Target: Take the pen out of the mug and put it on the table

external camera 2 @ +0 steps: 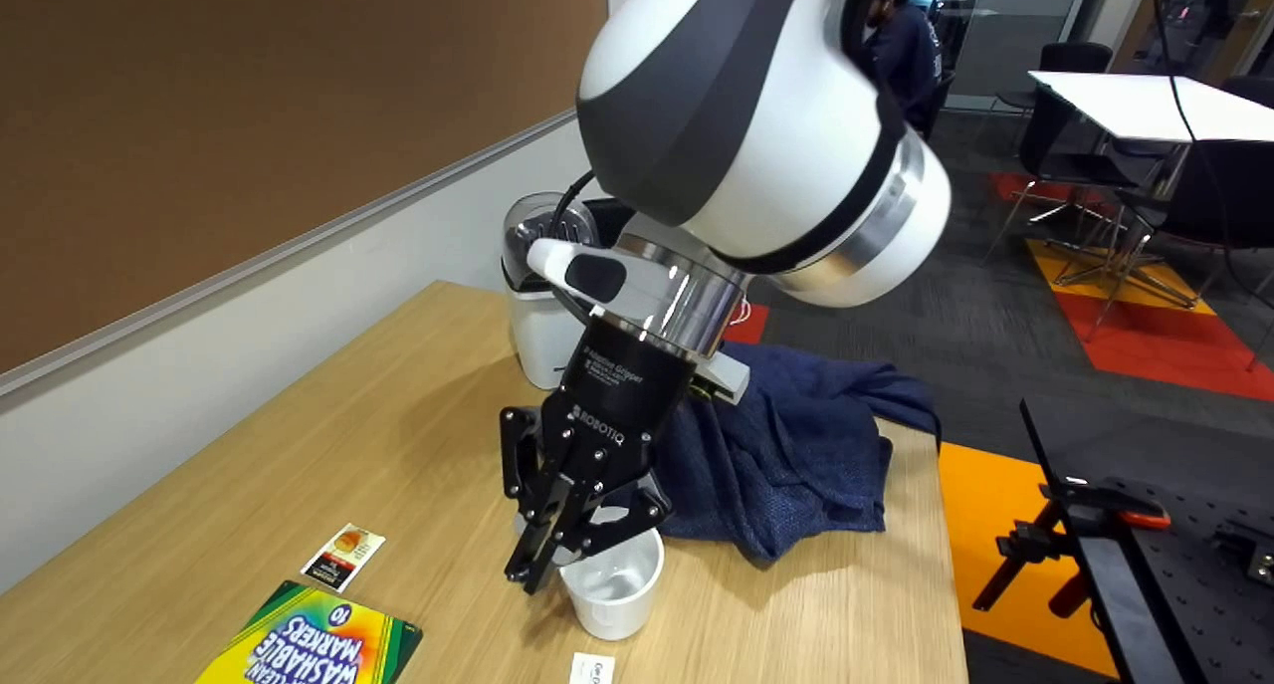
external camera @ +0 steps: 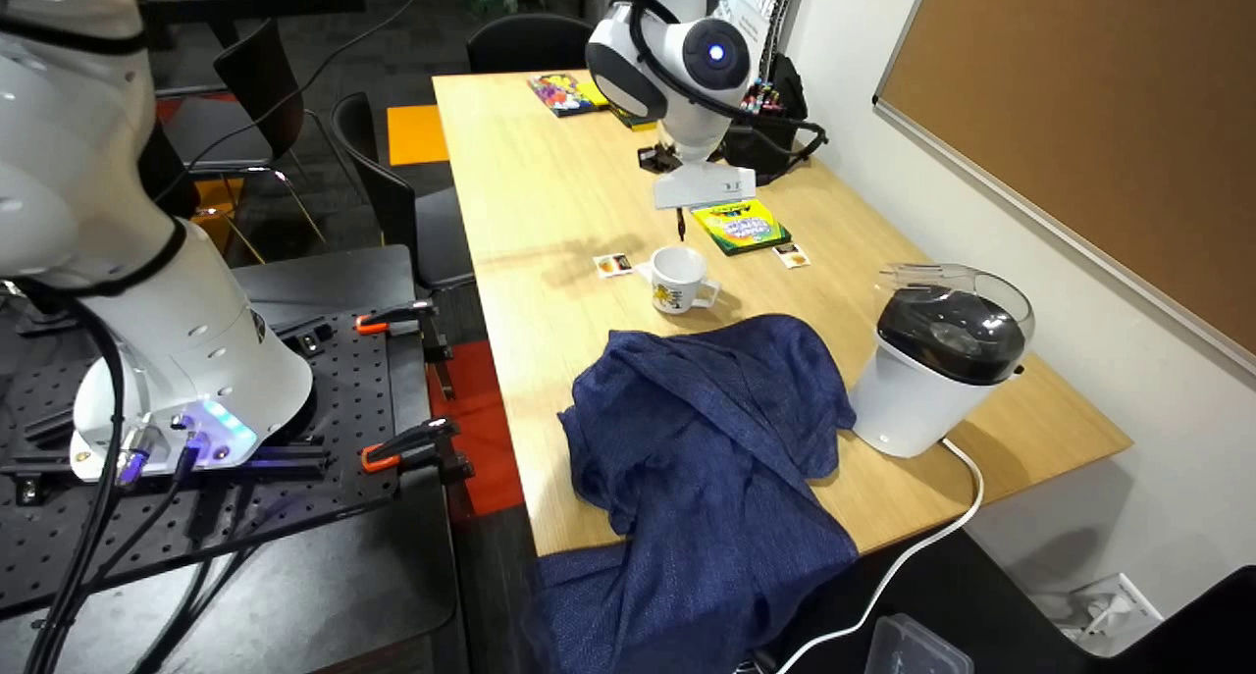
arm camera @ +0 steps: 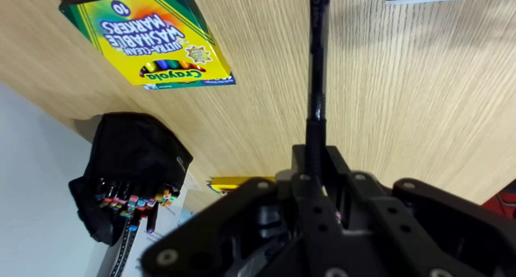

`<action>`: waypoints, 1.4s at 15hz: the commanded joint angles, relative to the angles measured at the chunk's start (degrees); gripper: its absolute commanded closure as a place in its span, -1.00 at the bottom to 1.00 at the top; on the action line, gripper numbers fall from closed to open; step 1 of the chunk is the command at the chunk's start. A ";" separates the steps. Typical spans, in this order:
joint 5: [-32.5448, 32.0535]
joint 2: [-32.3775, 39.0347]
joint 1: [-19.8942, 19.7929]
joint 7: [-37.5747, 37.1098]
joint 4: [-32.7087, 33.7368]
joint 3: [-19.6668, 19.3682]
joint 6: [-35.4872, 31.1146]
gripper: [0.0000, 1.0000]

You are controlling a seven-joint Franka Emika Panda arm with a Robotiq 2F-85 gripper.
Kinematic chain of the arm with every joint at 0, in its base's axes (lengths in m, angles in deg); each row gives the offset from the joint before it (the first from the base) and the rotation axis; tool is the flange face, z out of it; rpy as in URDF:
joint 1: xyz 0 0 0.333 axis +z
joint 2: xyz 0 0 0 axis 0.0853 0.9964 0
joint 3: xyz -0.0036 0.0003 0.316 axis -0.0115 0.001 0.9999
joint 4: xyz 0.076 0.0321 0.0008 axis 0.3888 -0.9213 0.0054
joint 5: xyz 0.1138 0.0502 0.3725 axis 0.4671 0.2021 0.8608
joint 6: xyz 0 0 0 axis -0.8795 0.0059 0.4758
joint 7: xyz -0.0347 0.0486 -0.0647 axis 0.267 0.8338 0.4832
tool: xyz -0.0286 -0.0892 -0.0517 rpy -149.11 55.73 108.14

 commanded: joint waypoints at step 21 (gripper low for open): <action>46.48 -21.64 7.16 -8.71 -21.17 7.68 -38.93 0.94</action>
